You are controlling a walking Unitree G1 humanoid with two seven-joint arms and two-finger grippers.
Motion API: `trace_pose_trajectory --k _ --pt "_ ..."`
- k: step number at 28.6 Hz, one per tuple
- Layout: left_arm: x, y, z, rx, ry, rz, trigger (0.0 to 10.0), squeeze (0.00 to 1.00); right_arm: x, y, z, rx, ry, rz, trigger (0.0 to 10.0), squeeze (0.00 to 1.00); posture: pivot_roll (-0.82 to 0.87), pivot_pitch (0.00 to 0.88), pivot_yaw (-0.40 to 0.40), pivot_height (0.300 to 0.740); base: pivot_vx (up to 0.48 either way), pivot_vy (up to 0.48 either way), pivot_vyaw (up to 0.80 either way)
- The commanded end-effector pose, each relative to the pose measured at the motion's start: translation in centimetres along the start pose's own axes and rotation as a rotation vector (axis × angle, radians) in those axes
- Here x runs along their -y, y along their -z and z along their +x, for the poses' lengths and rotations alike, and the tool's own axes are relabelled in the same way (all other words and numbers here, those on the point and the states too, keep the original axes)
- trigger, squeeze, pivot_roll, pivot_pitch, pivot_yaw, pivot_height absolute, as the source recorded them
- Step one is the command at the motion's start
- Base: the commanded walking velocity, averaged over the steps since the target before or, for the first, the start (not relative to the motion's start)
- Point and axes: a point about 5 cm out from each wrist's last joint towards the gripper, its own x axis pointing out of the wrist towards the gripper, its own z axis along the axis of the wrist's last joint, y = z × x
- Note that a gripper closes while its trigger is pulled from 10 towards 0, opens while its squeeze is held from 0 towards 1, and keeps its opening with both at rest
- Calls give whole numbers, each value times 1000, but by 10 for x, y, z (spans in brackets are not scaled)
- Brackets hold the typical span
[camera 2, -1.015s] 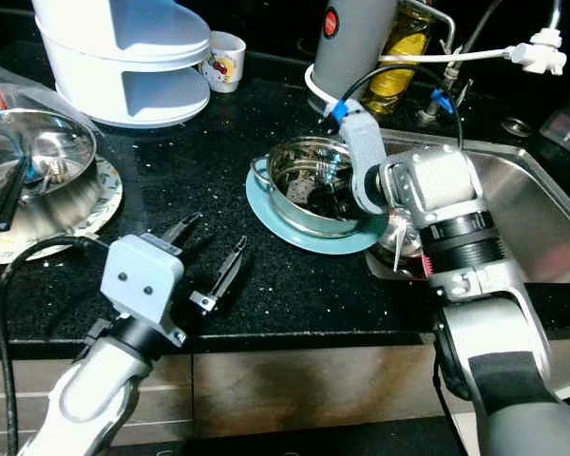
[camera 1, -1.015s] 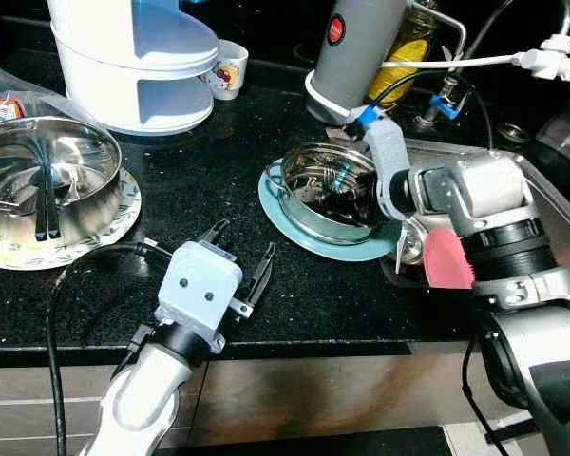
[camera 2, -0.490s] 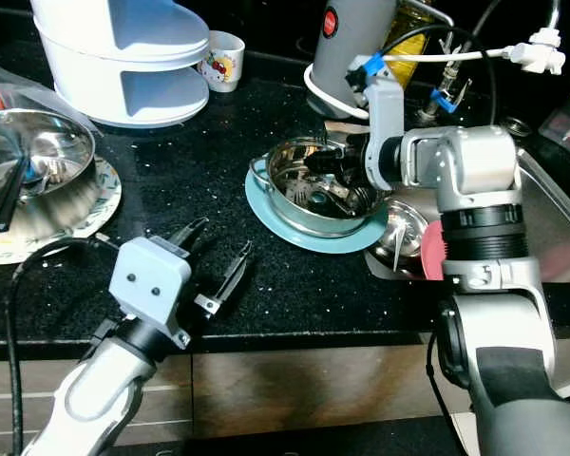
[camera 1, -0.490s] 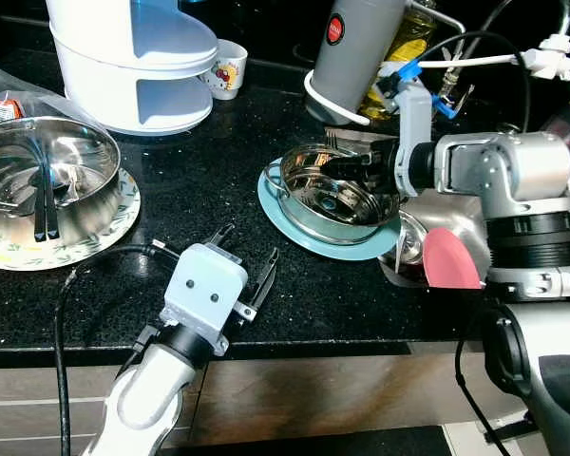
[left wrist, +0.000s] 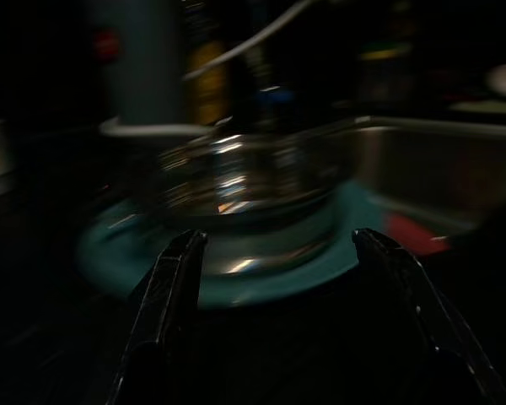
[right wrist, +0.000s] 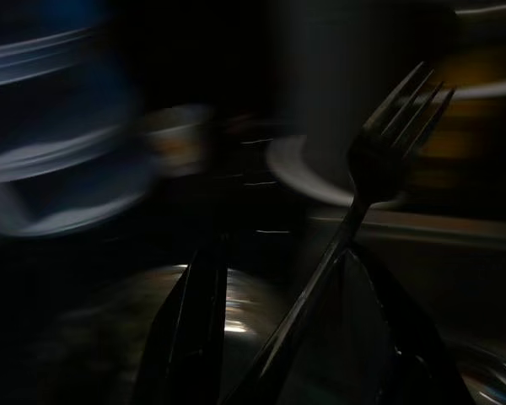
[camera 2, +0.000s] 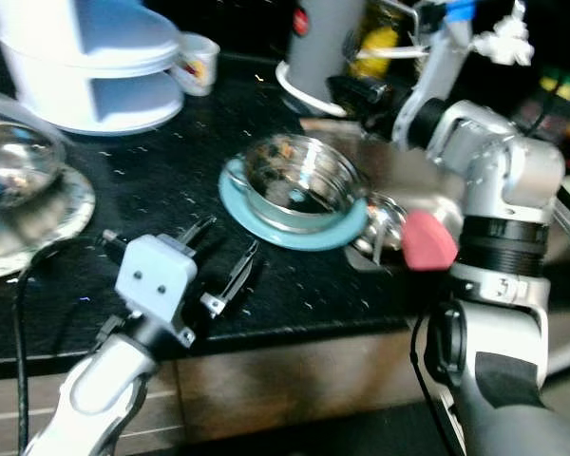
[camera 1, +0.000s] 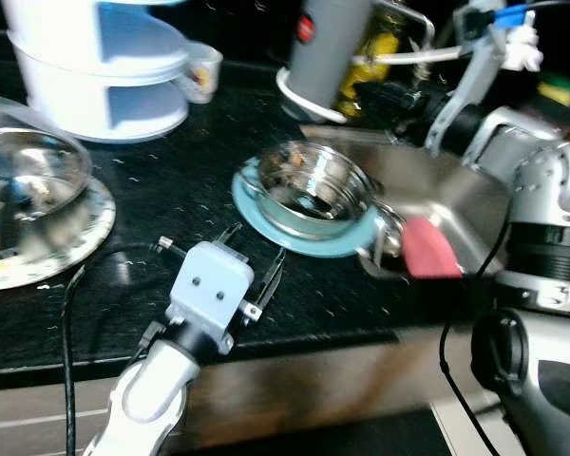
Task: Kitchen organization
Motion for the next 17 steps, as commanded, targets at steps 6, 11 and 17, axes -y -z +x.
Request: trace_pose_trajectory --k 6,11,17 --pt "6 0 7 13 41 -37 10000 0 30 31 -6 -110 284 -220 10000 0 90 24 -199 740 0 0 -394" --pt "6 -1 9 20 44 -36 10000 0 32 67 0 -214 369 -321 10000 0 101 35 -201 740 0 0 0" --pt "5 -1 7 15 35 -33 10000 0 13 103 18 -250 316 -293 10000 0 105 40 -202 740 0 0 0"
